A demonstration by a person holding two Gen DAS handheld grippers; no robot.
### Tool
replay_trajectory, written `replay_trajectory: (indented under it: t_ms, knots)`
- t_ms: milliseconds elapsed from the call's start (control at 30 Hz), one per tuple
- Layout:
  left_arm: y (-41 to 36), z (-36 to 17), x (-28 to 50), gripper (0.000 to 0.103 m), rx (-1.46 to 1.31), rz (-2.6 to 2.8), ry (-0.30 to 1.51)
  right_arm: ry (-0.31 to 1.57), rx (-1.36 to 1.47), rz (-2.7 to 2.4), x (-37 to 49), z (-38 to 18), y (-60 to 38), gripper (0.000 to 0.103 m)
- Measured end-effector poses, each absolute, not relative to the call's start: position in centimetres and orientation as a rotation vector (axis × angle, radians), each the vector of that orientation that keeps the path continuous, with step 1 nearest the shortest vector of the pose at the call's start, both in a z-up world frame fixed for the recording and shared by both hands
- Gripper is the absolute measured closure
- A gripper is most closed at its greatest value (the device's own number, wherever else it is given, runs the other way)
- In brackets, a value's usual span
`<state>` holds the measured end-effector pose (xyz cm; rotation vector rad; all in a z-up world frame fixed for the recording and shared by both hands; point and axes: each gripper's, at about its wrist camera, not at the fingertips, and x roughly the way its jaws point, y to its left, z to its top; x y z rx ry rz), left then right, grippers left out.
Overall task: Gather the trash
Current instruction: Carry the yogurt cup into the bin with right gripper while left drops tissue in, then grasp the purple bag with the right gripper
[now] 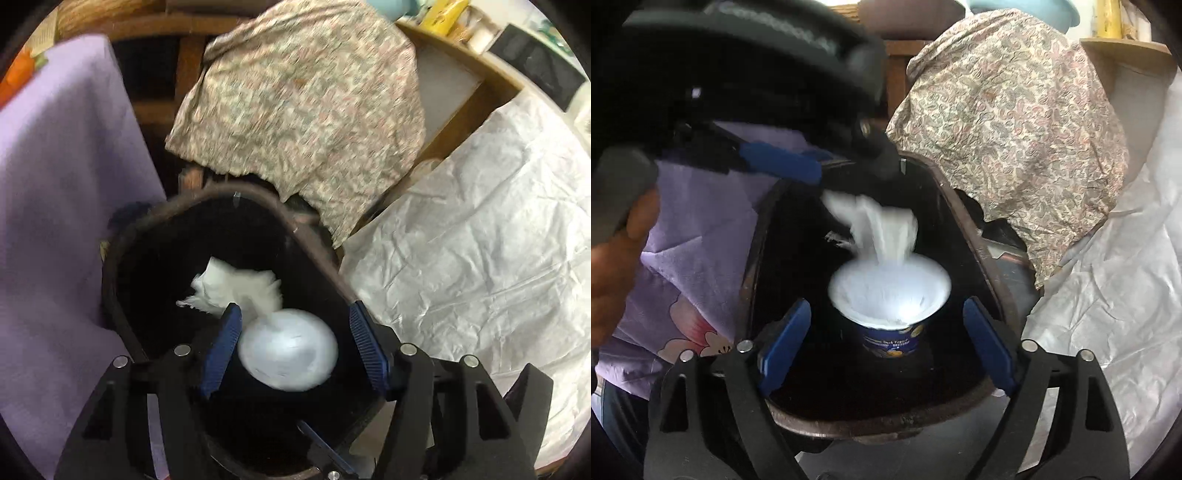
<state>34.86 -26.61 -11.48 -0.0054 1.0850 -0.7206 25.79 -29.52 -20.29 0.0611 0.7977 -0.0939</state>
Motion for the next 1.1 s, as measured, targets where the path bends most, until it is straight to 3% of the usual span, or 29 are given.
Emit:
replay_trajectory:
  t_ms: [367,600,1100]
  knots:
    - [-22.7,-5.4,30.8,0.022,-0.123,-0.772,0.950,0.740,0.085,-0.123,22.5,-16.0,-30.2,0.011]
    - [-16.2,0.6,26.2,0.008,-0.158,-0.720,0.756,0.644,0.073,-0.060,21.9,-10.6,-27.7,0.010]
    - [-0.4,1.2,22.5,0.005,-0.073,-0.235,0.644,0.510,-0.043,0.261,25.7,-2.9,-14.7,0.010]
